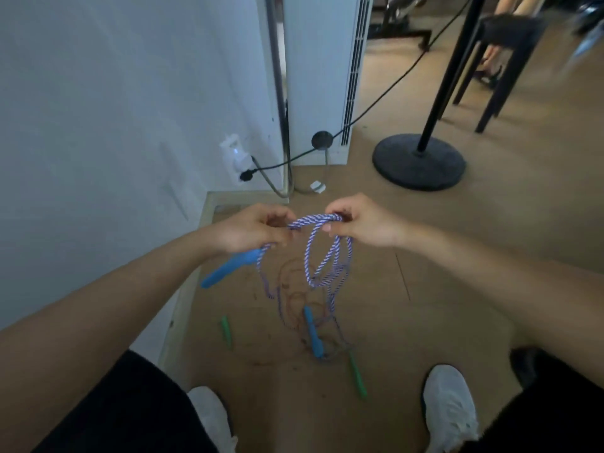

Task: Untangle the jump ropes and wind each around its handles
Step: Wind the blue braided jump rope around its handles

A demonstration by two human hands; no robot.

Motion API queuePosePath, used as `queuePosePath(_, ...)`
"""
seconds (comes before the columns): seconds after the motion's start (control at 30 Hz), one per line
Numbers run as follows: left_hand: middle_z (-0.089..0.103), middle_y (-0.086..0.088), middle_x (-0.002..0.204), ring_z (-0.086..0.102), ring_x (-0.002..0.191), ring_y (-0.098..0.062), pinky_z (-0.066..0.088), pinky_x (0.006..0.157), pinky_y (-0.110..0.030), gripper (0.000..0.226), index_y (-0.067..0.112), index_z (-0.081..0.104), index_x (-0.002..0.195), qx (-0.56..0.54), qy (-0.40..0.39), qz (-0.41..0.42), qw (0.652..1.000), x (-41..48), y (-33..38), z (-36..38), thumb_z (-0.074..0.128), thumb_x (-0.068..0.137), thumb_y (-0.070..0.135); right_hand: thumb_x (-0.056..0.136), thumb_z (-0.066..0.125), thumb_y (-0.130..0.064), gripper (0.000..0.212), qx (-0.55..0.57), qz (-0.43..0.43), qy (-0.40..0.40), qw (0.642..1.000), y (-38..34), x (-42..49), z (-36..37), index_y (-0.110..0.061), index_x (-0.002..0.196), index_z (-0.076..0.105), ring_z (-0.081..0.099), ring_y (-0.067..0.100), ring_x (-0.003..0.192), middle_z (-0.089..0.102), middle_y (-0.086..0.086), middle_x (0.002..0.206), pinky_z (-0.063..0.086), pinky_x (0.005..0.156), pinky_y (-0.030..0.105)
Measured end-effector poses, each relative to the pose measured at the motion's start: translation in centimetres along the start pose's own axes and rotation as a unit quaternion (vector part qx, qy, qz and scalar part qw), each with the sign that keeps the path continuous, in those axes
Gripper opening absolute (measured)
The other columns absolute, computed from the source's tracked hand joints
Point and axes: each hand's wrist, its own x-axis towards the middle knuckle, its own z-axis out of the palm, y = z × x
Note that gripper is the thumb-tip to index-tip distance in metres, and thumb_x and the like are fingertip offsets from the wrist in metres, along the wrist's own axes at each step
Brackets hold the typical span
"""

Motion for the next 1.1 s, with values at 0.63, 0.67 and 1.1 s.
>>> queuePosePath(0.63,0.063,-0.004,0.075,0.057,0.072,-0.018,0.049,0.073,-0.031,0.017,0.013,0.068,0.078,-0.076,0.38,-0.123,0.914,-3.6,-3.4,-3.0,0.066,0.092,0.005,0.094,0.048,0.005,0.025,0.117,0.249,0.323,0.906,3.7,-1.2,-4.7,-0.006,0.101,0.07,0.067,0.022,0.059,0.072,0.019,0.088,0.056,0.046,0.027)
queuePosePath(0.67,0.064,-0.005,0.075,0.058,0.075,-0.021,0.05,0.078,-0.034,0.018,0.014,0.068,0.077,-0.091,0.389,-0.127,0.908,-3.7,-3.5,-3.4,0.065,0.093,0.005,0.093,0.047,0.005,0.026,0.182,0.272,0.368,0.87,4.1,-0.7,-4.9,-0.004,0.104,0.068,0.067,0.024,0.061,0.071,0.021,0.09,0.058,0.049,0.028)
queuePosePath(1.1,0.076,-0.006,0.093,0.07,0.089,-0.009,0.051,0.083,-0.017,0.021,0.003,0.072,0.111,-0.117,0.187,-0.012,0.975,-4.8,-1.0,-2.6,0.064,0.093,0.01,0.086,0.074,-0.027,0.056,0.04,0.043,0.032,0.998,-0.2,0.7,1.0,-0.026,0.138,0.054,0.054,0.011,0.121,0.058,-0.009,0.137,0.04,0.103,0.029)
